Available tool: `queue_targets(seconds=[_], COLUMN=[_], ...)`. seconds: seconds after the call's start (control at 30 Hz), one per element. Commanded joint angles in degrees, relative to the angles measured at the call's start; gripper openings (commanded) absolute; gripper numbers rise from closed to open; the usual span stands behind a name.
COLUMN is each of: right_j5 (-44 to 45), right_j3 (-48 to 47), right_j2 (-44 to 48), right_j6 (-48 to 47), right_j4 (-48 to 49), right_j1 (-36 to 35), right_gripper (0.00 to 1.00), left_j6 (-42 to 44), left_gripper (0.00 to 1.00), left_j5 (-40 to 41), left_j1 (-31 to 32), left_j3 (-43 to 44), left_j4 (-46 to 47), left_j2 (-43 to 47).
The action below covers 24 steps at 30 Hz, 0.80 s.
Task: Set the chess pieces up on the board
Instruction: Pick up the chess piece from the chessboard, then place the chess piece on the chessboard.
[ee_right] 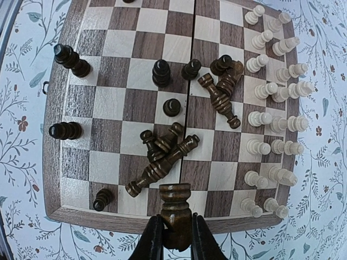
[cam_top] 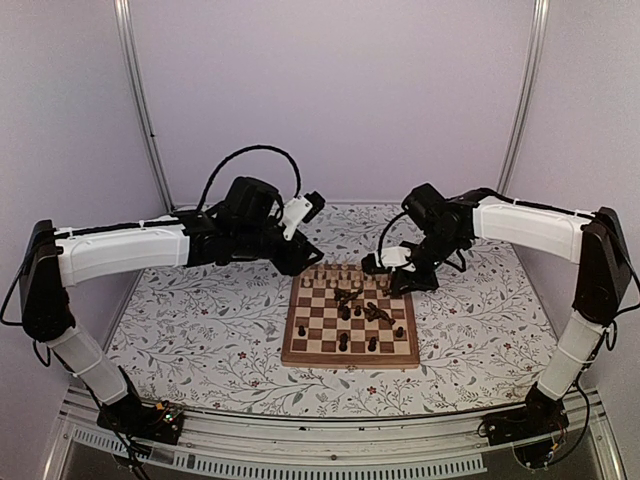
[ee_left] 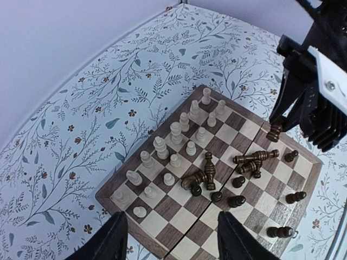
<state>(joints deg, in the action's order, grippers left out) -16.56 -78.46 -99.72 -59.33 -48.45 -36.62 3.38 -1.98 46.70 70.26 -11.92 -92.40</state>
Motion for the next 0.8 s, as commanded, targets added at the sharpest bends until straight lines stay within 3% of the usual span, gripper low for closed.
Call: queue_targets(seconds=[0.0, 0.17, 0.43, 0.77], right_j5=[-0.97, -5.99, -14.11, -15.88], right_j3=[-2.44, -3.55, -4.23, -4.42], right_j2=[2.08, 4.27, 7.82, 8.91], right_j6=[1.31, 6.05, 10.94, 12.16], right_j4=[-1.36, 0.36, 3.22, 4.41], right_j1=[0.01, 0.21, 0.28, 0.26], right_gripper=[0.11, 0.11, 0.11, 0.12], left_j6=[-0.76, -6.53, -24.51, -39.49], left_gripper=[0.59, 0.59, 0.66, 0.59], left_j5=[-1.46, -5.84, -21.02, -33.02], left_j1=[-0.17, -0.37, -1.65, -1.44], left_j3=[1.79, 1.02, -3.91, -4.75], left_j4=[-0.87, 1.99, 19.56, 34.21], left_j2=[-1.06, -0.97, 0.62, -7.23])
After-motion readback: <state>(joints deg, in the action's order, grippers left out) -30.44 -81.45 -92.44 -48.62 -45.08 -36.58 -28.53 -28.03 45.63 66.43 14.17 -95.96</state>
